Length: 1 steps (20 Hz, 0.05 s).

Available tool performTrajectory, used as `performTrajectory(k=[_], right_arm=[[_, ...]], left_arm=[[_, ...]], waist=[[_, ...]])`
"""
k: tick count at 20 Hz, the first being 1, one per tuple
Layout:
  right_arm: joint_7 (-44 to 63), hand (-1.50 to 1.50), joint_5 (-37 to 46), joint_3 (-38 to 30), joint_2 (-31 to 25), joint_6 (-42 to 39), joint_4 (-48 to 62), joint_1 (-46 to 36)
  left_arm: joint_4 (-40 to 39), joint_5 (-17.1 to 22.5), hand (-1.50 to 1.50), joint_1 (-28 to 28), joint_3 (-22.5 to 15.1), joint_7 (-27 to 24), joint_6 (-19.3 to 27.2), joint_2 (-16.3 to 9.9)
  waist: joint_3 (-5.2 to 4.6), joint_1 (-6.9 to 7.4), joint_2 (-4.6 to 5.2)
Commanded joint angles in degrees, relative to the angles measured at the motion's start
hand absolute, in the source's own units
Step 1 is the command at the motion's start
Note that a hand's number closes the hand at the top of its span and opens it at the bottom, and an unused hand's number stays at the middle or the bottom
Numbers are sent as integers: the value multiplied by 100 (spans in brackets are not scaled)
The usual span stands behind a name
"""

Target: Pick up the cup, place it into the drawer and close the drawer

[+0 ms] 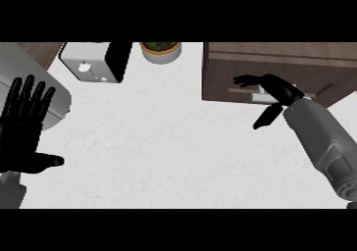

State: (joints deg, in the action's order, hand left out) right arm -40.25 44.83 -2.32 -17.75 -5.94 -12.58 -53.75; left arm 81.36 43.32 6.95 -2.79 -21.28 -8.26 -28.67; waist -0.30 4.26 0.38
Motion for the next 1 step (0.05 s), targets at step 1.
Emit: performTrajectory(k=[1], right_arm=[[678, -150, 28, -147, -300, 209, 329, -480]], left_arm=[[-23, 12, -150, 161, 68, 70, -10, -41]], waist=[[50, 107, 185]])
